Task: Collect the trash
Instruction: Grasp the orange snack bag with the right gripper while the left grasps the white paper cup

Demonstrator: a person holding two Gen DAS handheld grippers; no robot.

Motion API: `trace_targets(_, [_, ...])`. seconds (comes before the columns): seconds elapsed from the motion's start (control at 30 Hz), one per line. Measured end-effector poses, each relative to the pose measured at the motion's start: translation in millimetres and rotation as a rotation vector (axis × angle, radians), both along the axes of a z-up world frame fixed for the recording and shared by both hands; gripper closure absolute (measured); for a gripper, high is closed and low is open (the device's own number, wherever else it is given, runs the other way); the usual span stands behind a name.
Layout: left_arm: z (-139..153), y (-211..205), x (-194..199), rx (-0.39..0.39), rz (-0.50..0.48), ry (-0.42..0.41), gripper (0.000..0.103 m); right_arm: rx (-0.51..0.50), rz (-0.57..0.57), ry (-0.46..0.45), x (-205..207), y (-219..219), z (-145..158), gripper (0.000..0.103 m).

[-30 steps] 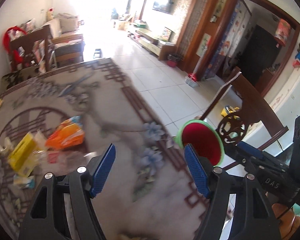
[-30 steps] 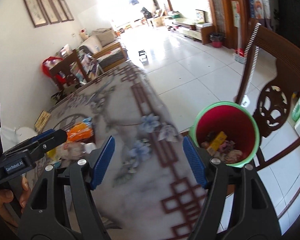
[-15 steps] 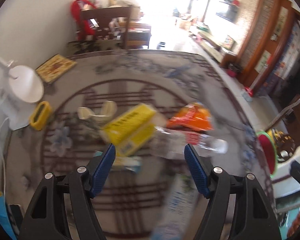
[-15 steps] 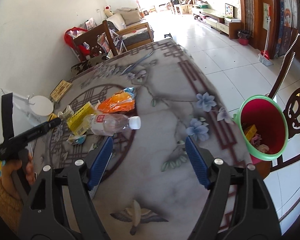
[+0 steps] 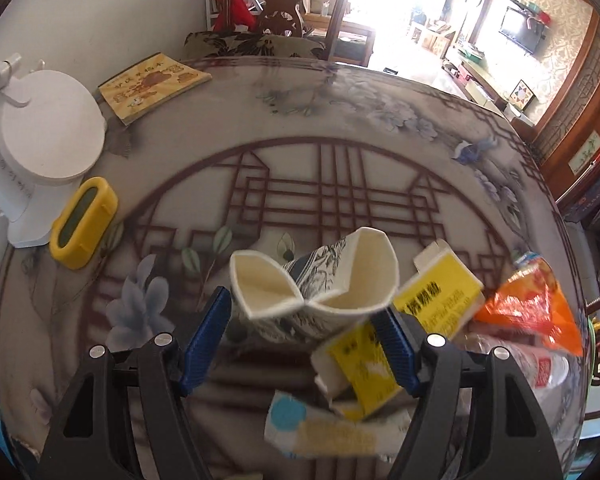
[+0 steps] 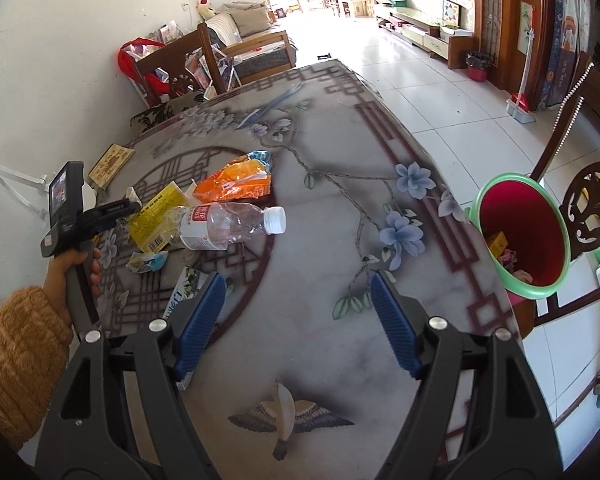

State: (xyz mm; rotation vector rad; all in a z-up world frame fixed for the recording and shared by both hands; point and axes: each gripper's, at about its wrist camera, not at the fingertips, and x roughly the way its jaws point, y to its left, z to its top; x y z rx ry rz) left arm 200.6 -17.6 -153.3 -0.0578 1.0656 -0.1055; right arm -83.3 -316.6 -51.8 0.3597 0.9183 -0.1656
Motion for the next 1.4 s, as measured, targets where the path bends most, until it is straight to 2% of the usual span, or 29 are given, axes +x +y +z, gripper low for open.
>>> trace_targets(0.03, [-1.4,0.8,4.0,-0.012,0.004,0.004,0.042,-0.003,-0.005,0.007,-0.6,-0.3,-0.9,0.030])
trace_targets(0.07, [-3.0,2.2,7.8,-0.035,0.005,0.013,0.060,-0.004,-0.009,0.014,-0.9,-0.6,-2.0,0.030])
trace_targets(0.27, [4.7,9.9,2.6,-0.087,-0.021,0.009,0.069,-0.009,0.014,0.033,11.0,6.5,-4.8,0.030])
trace_targets(0.47, [26.4,34.0,-44.1,-0.106,-0.055,-0.042,0.070,-0.019,0.130,0.043,53.6,30.7,-8.7,0.030])
trace_targets(0.57, [30.6,49.8,-72.5,-0.134,-0.056,-0.018,0.070,-0.025,0.162,0.052,81.3,34.8,-13.3,0.030])
trace_targets(0.8, [11.8,65.1,-135.7,-0.156,-0.043,0.083,0.070,0.061,0.152,0.079,167.5,34.2,-35.2,0.022])
trace_targets(0.87, [6.2,64.0,-145.4,-0.169,-0.050,0.111,0.070,0.084,0.122,0.098,187.1,33.1,-44.2,0.015])
trace_targets(0.97, [3.2,56.7,-153.7,-0.150,-0.091,0.121,0.070,0.163,0.074,0.147,219.8,31.8,-63.8,0.012])
trace_targets(1.1, [3.6,55.5,-155.5,-0.162,-0.104,0.124,0.068,0.190,0.017,0.260,250.9,34.2,-99.2,0.011])
trace_targets(1.2, [3.8,57.2,-153.3,-0.171,-0.106,0.121,0.064,0.237,-0.013,0.284,256.3,32.4,-115.5,0.013])
trace_targets(1.23, [4.0,58.9,-153.3,-0.171,-0.105,0.118,0.053,0.235,-0.011,0.282,256.7,32.6,-117.6,0.030])
trace_targets(1.27, [4.0,60.6,-153.4,-0.172,-0.100,0.113,0.044,0.232,-0.003,0.276,256.7,33.2,-117.8,0.030])
trace_targets(1.4, [0.8,69.8,-149.2,-0.179,-0.070,0.104,0.034,0.230,0.052,0.231,256.3,35.6,-104.4,0.036])
